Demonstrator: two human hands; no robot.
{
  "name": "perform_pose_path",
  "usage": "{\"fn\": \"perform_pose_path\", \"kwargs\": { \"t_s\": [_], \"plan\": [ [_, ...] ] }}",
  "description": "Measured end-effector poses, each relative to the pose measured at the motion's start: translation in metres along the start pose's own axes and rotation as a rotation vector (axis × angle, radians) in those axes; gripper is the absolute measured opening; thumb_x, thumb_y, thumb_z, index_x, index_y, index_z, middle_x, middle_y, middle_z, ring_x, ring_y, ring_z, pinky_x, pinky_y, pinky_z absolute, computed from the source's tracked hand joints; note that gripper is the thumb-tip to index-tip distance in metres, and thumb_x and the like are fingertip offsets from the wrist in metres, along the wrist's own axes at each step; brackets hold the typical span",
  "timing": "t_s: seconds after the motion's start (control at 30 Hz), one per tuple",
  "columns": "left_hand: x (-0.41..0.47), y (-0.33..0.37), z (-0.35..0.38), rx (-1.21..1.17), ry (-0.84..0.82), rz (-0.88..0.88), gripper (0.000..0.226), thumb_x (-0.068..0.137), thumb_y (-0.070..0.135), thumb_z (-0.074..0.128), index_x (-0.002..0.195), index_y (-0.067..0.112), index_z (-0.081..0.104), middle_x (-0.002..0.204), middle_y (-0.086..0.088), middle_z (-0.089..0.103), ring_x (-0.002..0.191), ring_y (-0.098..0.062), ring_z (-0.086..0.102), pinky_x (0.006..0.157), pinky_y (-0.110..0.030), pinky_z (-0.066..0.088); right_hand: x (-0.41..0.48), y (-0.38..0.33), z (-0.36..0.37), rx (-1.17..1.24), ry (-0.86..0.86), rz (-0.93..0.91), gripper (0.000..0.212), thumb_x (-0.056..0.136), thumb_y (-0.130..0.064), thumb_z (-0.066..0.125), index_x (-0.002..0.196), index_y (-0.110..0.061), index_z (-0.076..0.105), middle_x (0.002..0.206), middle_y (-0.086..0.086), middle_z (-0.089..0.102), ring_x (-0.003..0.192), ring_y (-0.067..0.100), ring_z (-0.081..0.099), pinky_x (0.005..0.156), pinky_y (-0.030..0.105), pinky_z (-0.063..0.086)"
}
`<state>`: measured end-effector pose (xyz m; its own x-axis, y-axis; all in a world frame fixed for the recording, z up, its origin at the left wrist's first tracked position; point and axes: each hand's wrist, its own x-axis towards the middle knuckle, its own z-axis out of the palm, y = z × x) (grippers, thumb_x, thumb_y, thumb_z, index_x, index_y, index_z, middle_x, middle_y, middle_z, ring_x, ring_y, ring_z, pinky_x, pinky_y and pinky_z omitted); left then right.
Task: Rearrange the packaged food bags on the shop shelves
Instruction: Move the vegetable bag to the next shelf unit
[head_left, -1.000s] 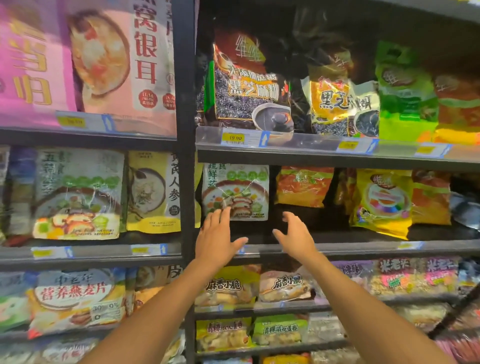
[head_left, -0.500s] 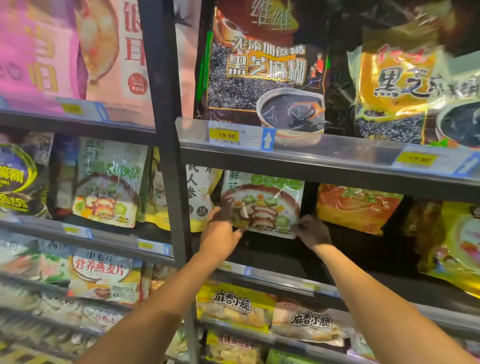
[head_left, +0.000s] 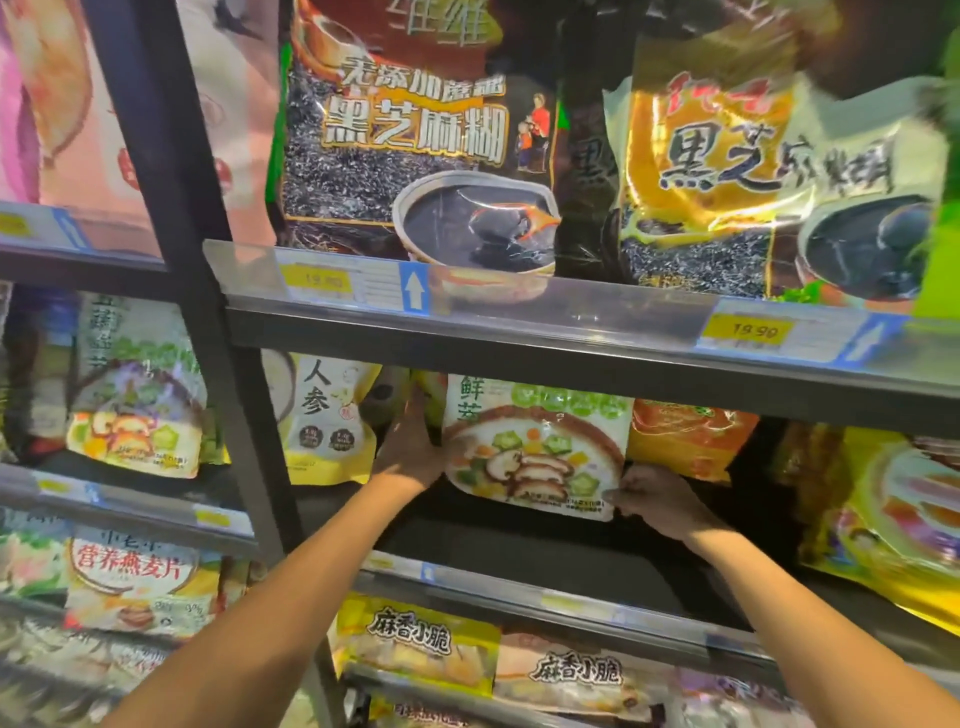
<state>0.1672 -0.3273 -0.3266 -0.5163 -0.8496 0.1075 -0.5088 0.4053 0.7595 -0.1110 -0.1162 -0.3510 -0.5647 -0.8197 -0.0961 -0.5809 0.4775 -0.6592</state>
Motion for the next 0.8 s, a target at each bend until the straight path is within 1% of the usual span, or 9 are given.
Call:
{"fn": "perform_pose_path", "kwargs": {
  "t_s": [0.1, 0.13, 0.23, 0.3, 0.37, 0.4, 0.5, 0.63, 0.8],
  "plan": [
    [0.005, 0.000, 0.010, -0.078, -0.240, 0.005, 0.083, 0.076, 0.047, 0.086, 0.146, 0.029, 0.043, 0.148, -0.001, 0.056, 0.139, -0.028, 0.051, 0.112, -0.042, 0.043, -0.014, -0.004, -0.015, -0.030, -0.022, -0.002, 0.031, 0.089, -0.031, 0.078, 0.089, -0.001, 0.073, 0.087, 0.010, 0.078, 0.086, 0.030, 0.073, 0.085, 0.044, 0.055],
    [0.006, -0.002, 0.014, -0.091, -0.292, 0.016, 0.081, 0.072, 0.048, 0.089, 0.139, 0.033, 0.047, 0.142, 0.002, 0.061, 0.133, -0.025, 0.056, 0.112, -0.043, 0.045, -0.016, -0.005, -0.018, -0.024, -0.039, -0.004, 0.029, 0.089, -0.032, 0.078, 0.089, -0.003, 0.073, 0.088, 0.010, 0.077, 0.087, 0.030, 0.072, 0.082, 0.043, 0.055],
    [0.011, -0.008, 0.025, -0.110, -0.345, -0.005, 0.081, 0.067, 0.047, 0.092, 0.135, 0.035, 0.049, 0.126, 0.013, 0.066, 0.122, -0.016, 0.061, 0.109, -0.041, 0.050, -0.016, -0.017, -0.025, 0.054, -0.001, -0.047, 0.029, 0.082, -0.042, 0.083, 0.091, -0.018, 0.071, 0.091, 0.004, 0.076, 0.086, 0.021, 0.071, 0.080, 0.034, 0.052],
    [0.011, -0.006, 0.028, -0.142, -0.338, 0.012, 0.074, 0.072, 0.037, 0.092, 0.132, 0.035, 0.049, 0.121, 0.017, 0.064, 0.119, -0.012, 0.061, 0.108, -0.039, 0.050, -0.007, -0.022, -0.027, 0.220, 0.039, -0.058, 0.046, 0.073, -0.053, 0.087, 0.107, -0.028, 0.069, 0.103, -0.007, 0.076, 0.096, 0.011, 0.071, 0.084, 0.031, 0.056],
    [0.011, -0.005, 0.030, -0.133, -0.329, 0.005, 0.075, 0.075, 0.033, 0.090, 0.136, 0.032, 0.047, 0.126, 0.013, 0.063, 0.123, -0.015, 0.059, 0.111, -0.042, 0.047, -0.002, -0.030, -0.025, 0.351, 0.030, -0.063, 0.049, 0.076, -0.047, 0.087, 0.118, -0.033, 0.065, 0.110, -0.012, 0.074, 0.098, 0.004, 0.070, 0.078, 0.023, 0.055],
    [0.012, -0.006, 0.031, -0.127, -0.325, 0.007, 0.077, 0.075, 0.034, 0.090, 0.138, 0.031, 0.047, 0.131, 0.010, 0.062, 0.126, -0.017, 0.057, 0.112, -0.044, 0.045, 0.003, -0.032, -0.023, 0.400, 0.025, -0.056, 0.053, 0.077, -0.048, 0.086, 0.123, -0.033, 0.064, 0.115, -0.011, 0.073, 0.101, 0.006, 0.070, 0.081, 0.025, 0.055],
    [0.018, -0.012, 0.036, -0.109, -0.297, 0.004, 0.082, 0.071, 0.042, 0.089, 0.140, 0.030, 0.048, 0.139, 0.005, 0.062, 0.130, -0.020, 0.057, 0.113, -0.046, 0.044, 0.014, -0.036, -0.016, 0.519, 0.043, -0.032, 0.070, 0.073, -0.057, 0.085, 0.135, -0.035, 0.059, 0.125, -0.006, 0.072, 0.112, 0.017, 0.070, 0.098, 0.045, 0.055],
    [0.014, -0.001, 0.038, -0.150, -0.292, -0.001, 0.065, 0.081, 0.032, 0.086, 0.136, 0.031, 0.051, 0.132, 0.008, 0.063, 0.127, -0.017, 0.058, 0.112, -0.041, 0.045, 0.046, -0.009, -0.003, 0.663, 0.039, 0.030, 0.101, 0.060, -0.075, 0.085, 0.147, -0.038, 0.048, 0.134, -0.003, 0.069, 0.119, 0.025, 0.068, 0.105, 0.056, 0.051],
    [0.015, -0.001, 0.041, -0.157, -0.285, -0.002, 0.058, 0.082, 0.034, 0.084, 0.132, 0.030, 0.057, 0.134, 0.004, 0.067, 0.126, -0.019, 0.061, 0.112, -0.045, 0.046, 0.027, -0.037, -0.004, 0.699, 0.051, 0.063, 0.078, 0.074, -0.063, 0.080, 0.140, -0.031, 0.054, 0.115, -0.001, 0.077, 0.103, 0.023, 0.076, 0.098, 0.056, 0.056]
  ]
}}
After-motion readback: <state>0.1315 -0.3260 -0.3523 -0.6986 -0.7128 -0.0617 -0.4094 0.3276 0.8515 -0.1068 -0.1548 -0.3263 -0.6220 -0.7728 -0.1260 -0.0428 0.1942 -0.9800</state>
